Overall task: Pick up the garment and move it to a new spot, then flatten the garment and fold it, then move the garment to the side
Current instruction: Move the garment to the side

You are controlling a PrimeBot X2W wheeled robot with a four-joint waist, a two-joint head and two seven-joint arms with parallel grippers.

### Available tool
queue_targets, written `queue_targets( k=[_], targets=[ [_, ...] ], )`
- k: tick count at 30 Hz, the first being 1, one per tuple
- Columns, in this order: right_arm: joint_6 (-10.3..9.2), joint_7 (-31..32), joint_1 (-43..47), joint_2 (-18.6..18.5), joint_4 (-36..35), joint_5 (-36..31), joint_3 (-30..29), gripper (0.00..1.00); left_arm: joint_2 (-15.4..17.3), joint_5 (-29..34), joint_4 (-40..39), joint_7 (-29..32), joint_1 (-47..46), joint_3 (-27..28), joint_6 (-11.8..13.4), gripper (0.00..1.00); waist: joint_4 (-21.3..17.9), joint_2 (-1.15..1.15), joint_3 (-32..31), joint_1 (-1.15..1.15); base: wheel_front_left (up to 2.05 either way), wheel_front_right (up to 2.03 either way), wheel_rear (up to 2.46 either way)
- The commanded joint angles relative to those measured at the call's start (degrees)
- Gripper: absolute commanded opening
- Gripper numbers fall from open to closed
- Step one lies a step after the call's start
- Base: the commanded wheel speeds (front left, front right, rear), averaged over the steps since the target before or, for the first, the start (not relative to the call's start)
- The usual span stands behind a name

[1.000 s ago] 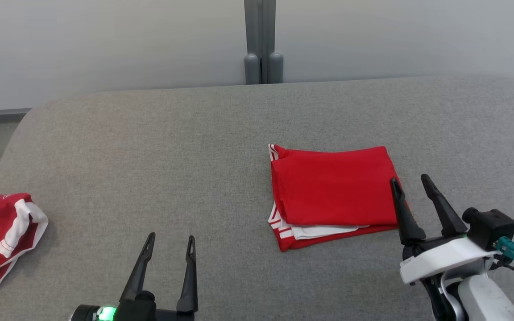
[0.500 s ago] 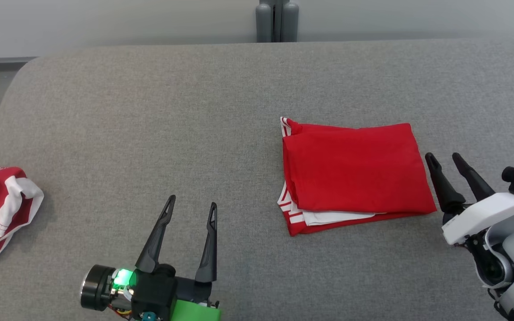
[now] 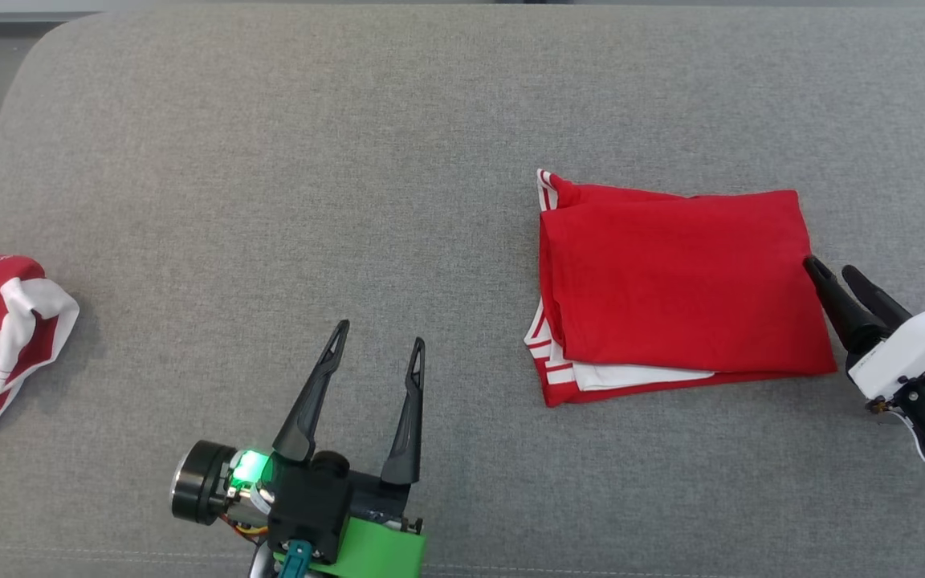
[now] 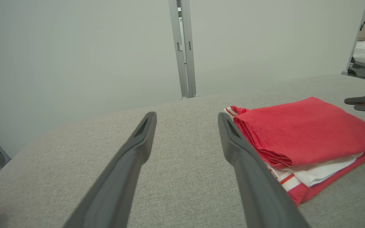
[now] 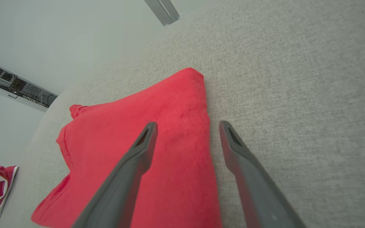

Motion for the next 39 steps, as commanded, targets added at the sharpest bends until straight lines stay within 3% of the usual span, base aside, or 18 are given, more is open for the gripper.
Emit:
queue_targets(
  k=[1, 2, 3, 4, 6, 7, 8, 9, 13, 18, 24, 32, 39],
  targets=[
    [0.02, 0.8, -0.8, -0.7, 0.3, 1.2, 0.8, 0.88, 0.4, 0.2, 0.1, 0.0, -1.3, -0.4, 0.3, 1.00, 0.9, 0.00, 1.1, 0.00, 0.00, 0.00, 0.00],
    [0.02, 1.3, -0.9, -0.9, 0.4, 1.6, 1.4, 0.79, 0.4, 0.2, 0.1, 0.0, -1.5, -0.6, 0.3, 1.00, 1.0, 0.00, 1.4, 0.00, 0.00, 0.00, 0.00],
    [0.02, 1.7, -1.1, -1.3, 0.6, 2.1, 2.1, 0.60, 0.5, 0.1, 0.2, 0.0, -1.8, -0.8, 0.4, 1.00, 1.2, 0.00, 1.6, 0.00, 0.00, 0.00, 0.00],
    [0.02, 2.0, -1.2, -1.6, 0.8, 2.3, 2.6, 0.50, 0.5, 0.1, 0.2, 0.0, -1.9, -0.9, 0.5, 1.00, 1.2, 0.00, 1.7, 0.00, 0.00, 0.00, 0.00],
    [0.02, 2.1, -1.7, -2.3, 1.1, 2.9, 3.4, 0.48, 0.6, 0.0, 0.2, 0.0, -2.4, -1.3, 0.7, 1.00, 1.4, 0.00, 2.2, 0.00, 0.00, 0.00, 0.00],
    [0.02, 2.0, -1.9, -2.4, 1.1, 3.3, 3.9, 0.33, 0.6, -0.1, 0.3, 0.0, -2.5, -1.6, 0.9, 1.00, 1.5, 0.00, 2.4, 0.00, 0.00, 0.00, 0.00],
    [0.02, 2.0, -2.0, -2.4, 0.9, 3.7, 4.3, 0.09, 0.7, -0.1, 0.4, 0.0, -2.7, -1.7, 0.9, 1.00, 1.6, 0.00, 2.6, 0.00, 0.00, 0.00, 0.00],
    [0.02, 2.1, -2.2, -2.7, 0.5, 3.9, 4.8, 0.00, 0.8, -0.2, 0.4, 0.0, -2.8, -1.9, 0.9, 1.00, 1.6, 0.00, 2.7, 0.00, 0.00, 0.00, 0.00],
    [0.02, 0.2, -3.5, -4.9, -0.9, 3.3, 6.0, 0.00, 1.1, -0.3, 0.3, 0.0, -3.4, -2.2, 1.4, 1.00, 1.5, 0.00, 3.5, 0.00, 0.00, 0.00, 0.00],
    [0.01, -3.9, -6.8, -8.4, -0.3, 0.0, 7.3, 0.00, 1.3, -0.7, -2.6, 0.0, -4.9, -3.5, 0.0, 1.00, 0.3, 0.00, 5.8, 0.00, 0.00, 0.00, 0.00],
    [0.00, -6.6, -14.0, -13.7, 1.1, -3.3, 6.4, 0.00, 1.7, 0.5, -6.9, 0.0, -9.2, -4.9, -0.5, 1.00, -1.9, 0.00, 12.5, 0.00, 0.00, 0.00, 0.00],
    [0.01, -8.9, -19.5, -21.9, 4.4, -5.8, 0.9, 0.00, 3.1, 2.1, -11.6, 0.0, -17.2, -7.8, -0.6, 1.00, -3.7, 0.00, 22.3, 0.00, 0.00, 0.00, 0.00],
    [0.01, -9.3, -19.2, -28.6, 7.0, -7.3, -7.7, 0.00, 5.1, 2.5, -14.2, 0.0, -21.4, -10.4, 1.2, 1.00, -4.6, 0.00, 27.4, 0.00, 0.00, 0.00, 0.00]
  ],
)
